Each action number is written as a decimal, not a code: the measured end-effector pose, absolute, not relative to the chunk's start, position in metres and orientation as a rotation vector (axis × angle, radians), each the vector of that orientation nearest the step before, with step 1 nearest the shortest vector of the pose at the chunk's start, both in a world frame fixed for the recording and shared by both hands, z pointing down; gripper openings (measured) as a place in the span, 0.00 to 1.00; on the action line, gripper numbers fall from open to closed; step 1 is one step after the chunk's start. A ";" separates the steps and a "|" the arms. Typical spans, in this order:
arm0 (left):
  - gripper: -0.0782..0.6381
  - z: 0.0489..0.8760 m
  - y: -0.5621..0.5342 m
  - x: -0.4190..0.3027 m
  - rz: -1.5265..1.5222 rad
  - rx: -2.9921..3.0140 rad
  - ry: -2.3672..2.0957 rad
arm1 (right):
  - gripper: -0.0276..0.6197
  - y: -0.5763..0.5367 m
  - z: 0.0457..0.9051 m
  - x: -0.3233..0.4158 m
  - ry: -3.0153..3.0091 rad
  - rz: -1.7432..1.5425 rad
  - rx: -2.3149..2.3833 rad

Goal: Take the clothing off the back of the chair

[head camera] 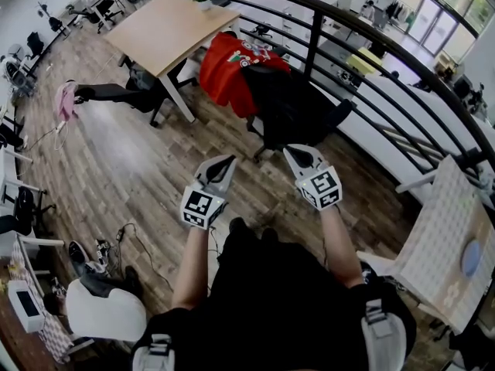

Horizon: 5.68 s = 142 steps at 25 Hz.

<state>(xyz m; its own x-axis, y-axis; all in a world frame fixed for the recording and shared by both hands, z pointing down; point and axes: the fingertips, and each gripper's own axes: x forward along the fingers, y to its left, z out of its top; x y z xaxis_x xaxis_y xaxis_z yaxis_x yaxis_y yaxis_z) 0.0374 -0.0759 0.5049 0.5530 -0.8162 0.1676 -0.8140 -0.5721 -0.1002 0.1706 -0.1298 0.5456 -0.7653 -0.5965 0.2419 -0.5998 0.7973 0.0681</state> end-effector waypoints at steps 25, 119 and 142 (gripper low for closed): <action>0.11 0.509 -0.162 0.005 -0.303 -2.818 1.369 | 0.04 -0.193 0.547 0.147 -2.703 0.012 0.962; 0.29 0.518 -0.417 -0.048 -0.280 -2.932 1.489 | 0.20 -0.465 0.512 0.016 -2.737 0.091 0.020; 0.26 0.512 -0.409 -0.054 -0.277 -2.794 1.557 | 0.18 -0.466 0.501 0.020 -2.742 -0.106 0.100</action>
<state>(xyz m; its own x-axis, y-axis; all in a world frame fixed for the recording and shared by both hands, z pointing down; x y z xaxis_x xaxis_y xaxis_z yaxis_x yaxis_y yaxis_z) -0.0539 -0.4093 0.5117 0.5155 -0.8371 0.1830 -0.8490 -0.5279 -0.0238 0.0202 -0.4664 0.5012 -0.9201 -0.0845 0.3825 -0.0548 0.9946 0.0879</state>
